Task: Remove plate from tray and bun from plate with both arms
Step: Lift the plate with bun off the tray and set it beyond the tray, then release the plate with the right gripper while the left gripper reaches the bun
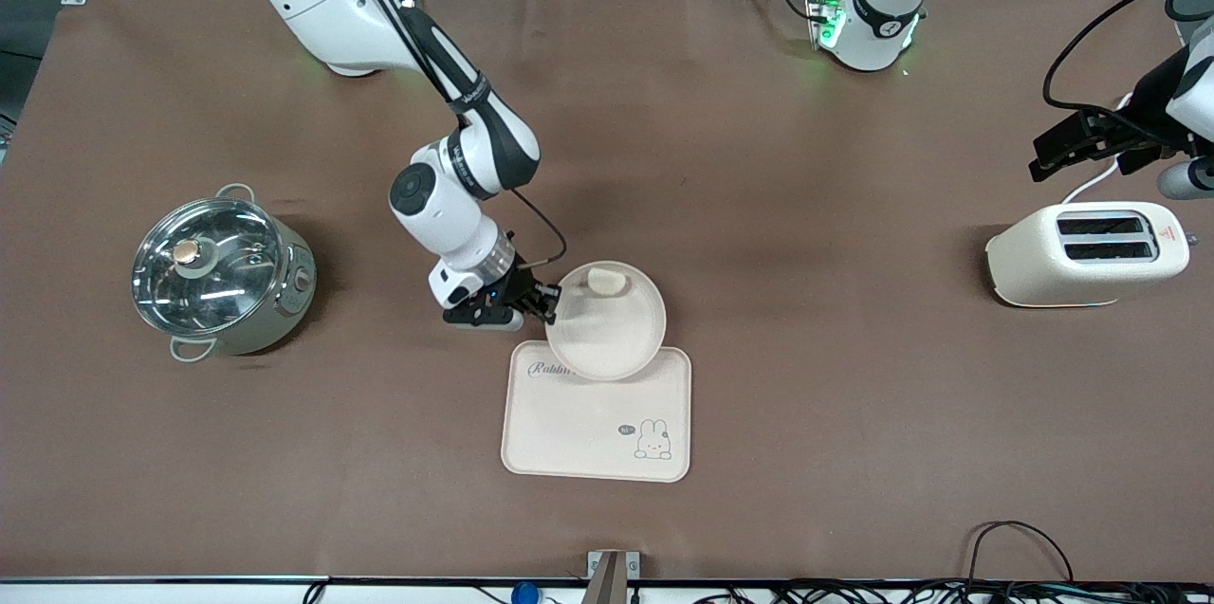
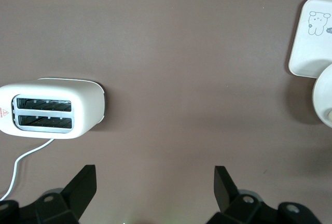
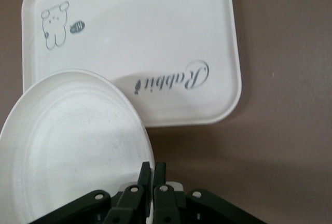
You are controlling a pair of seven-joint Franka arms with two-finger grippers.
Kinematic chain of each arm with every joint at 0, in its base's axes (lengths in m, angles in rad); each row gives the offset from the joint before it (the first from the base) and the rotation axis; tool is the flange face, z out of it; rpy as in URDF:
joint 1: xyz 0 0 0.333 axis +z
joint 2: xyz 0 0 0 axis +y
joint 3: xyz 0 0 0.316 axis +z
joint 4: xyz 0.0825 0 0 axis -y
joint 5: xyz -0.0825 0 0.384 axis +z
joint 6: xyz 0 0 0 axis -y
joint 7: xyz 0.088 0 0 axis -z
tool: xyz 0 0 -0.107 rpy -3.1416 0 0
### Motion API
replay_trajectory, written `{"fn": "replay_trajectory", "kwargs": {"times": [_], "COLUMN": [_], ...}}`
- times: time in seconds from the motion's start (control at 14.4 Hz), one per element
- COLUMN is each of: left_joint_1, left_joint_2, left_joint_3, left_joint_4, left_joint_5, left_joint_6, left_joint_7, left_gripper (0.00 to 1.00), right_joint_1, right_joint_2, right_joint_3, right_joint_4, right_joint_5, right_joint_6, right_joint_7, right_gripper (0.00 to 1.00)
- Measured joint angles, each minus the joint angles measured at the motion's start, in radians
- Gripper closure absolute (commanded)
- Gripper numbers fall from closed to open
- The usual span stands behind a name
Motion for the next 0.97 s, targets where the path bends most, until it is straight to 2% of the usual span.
{"fn": "replay_trajectory", "kwargs": {"times": [0.21,0.63,0.7,0.76,0.83,0.9,0.97], "left_joint_1": [0.0,-0.032,-0.045,-0.06,-0.077,-0.096,-0.117], "left_joint_2": [0.0,0.016,0.026,0.039,0.052,0.066,0.08], "left_joint_3": [0.0,-0.004,-0.005,-0.005,-0.005,-0.006,-0.007], "left_joint_4": [0.0,-0.001,-0.001,-0.001,-0.001,-0.001,-0.001], "left_joint_5": [0.0,0.0,0.0,0.0,0.0,0.0,0.0], "left_joint_6": [0.0,0.0,0.0,0.0,0.0,0.003,0.015], "left_joint_7": [0.0,-0.005,-0.012,-0.026,-0.043,-0.061,-0.083], "left_gripper": [0.0,0.0,0.0,0.0,0.0,0.0,0.0], "right_joint_1": [0.0,-0.001,-0.001,-0.001,-0.001,-0.003,-0.005], "right_joint_2": [-0.007,-0.038,-0.043,-0.046,-0.049,-0.05,-0.051], "right_joint_3": [0.05,0.096,0.1,0.101,0.101,0.101,0.101], "right_joint_4": [-0.097,-0.201,-0.216,-0.227,-0.235,-0.24,-0.243], "right_joint_5": [0.0,0.0,0.0,0.0,0.0,0.0,0.001], "right_joint_6": [0.104,0.186,0.197,0.203,0.207,0.207,0.207], "right_joint_7": [-0.007,-0.01,-0.01,-0.01,-0.01,-0.01,-0.01], "right_gripper": [1.0,1.0,0.97,0.82,0.63,0.39,0.24]}}
